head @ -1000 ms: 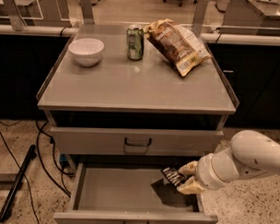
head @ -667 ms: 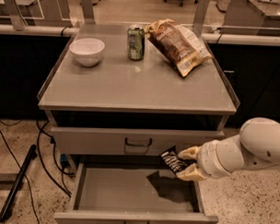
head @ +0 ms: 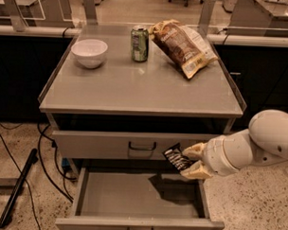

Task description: Pick rxbar chocolate from middle drawer and place on counter

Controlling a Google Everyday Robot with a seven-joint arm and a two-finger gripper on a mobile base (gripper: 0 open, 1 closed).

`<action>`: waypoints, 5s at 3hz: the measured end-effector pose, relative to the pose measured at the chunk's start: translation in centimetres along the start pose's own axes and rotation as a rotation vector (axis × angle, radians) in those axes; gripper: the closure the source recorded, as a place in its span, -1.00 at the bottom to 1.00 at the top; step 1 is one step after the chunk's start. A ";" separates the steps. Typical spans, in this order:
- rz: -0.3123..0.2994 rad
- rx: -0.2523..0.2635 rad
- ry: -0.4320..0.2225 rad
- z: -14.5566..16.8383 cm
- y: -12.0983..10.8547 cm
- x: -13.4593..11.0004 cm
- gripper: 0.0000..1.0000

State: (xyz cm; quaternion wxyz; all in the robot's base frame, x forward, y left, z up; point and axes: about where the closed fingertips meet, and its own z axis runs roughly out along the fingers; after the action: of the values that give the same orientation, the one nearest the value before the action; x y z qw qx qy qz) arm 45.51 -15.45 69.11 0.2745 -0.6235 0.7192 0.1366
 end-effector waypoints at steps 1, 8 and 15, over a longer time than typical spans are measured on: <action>0.007 0.002 -0.004 -3.1 -1.1 -2.3 1.00; -0.033 0.121 -0.101 -4.9 -15.3 -17.7 1.00; 0.074 0.070 -0.053 -2.3 -16.4 -17.3 -1.00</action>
Offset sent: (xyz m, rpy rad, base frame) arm 0.0107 -0.0083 0.1730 0.0397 -0.0256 -0.0242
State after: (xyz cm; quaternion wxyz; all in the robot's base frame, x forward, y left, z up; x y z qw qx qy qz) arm 62.16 -5.53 83.19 0.3100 -0.5827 0.7385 0.1378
